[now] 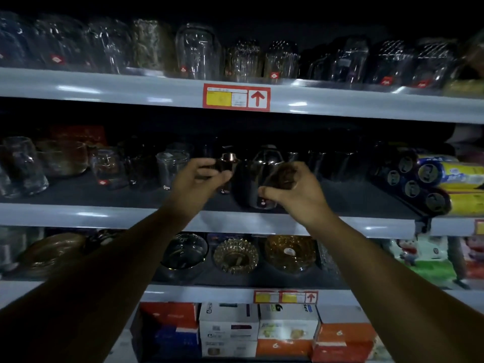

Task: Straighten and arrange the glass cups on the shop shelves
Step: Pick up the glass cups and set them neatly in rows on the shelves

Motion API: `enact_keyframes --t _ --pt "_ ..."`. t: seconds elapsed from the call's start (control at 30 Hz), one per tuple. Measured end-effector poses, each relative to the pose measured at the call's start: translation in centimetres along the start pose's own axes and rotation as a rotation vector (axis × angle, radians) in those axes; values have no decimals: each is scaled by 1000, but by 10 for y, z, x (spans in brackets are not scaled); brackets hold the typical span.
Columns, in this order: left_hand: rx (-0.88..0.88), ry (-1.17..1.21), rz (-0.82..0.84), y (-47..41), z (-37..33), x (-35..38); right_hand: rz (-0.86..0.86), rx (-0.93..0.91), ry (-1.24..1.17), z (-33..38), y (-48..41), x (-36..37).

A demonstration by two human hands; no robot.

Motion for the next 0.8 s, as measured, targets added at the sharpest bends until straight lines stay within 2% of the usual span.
enact_keyframes --t 0.1,0.37,0.8 --pt "56 -191 -134 -22 25 -5 -119 -31 107 -7 -19 -2" --pt "62 -380 -79 -61 64 15 -158 -66 252 -29 -61 24" --pt "160 -340 -69 -50 54 19 -83 -42 254 -48 -65 35"
Point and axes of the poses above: each hand's wrist, its own y-axis away from the middle knuckle, its own x-axis out of the palm, z = x × y, the point moved 5 cm from there along -y, towards the middle knuckle, and after that the axes turned 2 degrees about y, right-handed, at the moved point
